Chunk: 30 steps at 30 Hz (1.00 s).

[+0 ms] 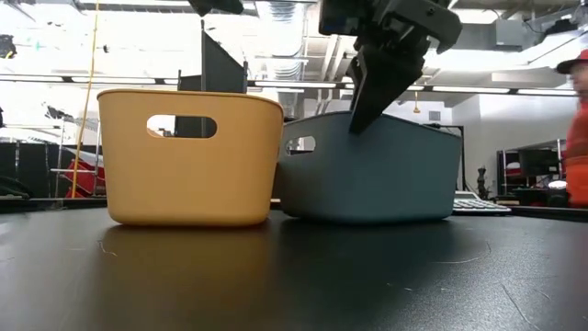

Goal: Sort batteries
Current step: Adjust the bins

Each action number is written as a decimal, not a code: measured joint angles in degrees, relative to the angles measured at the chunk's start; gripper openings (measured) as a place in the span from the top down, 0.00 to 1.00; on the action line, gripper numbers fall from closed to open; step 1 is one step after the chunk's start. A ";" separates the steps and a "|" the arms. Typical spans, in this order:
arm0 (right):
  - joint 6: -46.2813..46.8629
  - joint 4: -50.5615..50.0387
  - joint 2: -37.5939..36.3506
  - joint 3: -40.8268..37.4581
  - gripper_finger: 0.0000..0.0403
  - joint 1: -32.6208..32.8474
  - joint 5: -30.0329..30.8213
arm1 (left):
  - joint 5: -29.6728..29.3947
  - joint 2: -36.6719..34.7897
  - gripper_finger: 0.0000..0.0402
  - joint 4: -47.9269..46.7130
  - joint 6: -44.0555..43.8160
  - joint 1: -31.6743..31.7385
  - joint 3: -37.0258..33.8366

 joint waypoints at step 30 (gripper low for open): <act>5.10 -15.50 0.03 7.01 0.80 12.93 -4.78 | -0.11 0.00 0.57 0.06 -0.17 0.00 0.00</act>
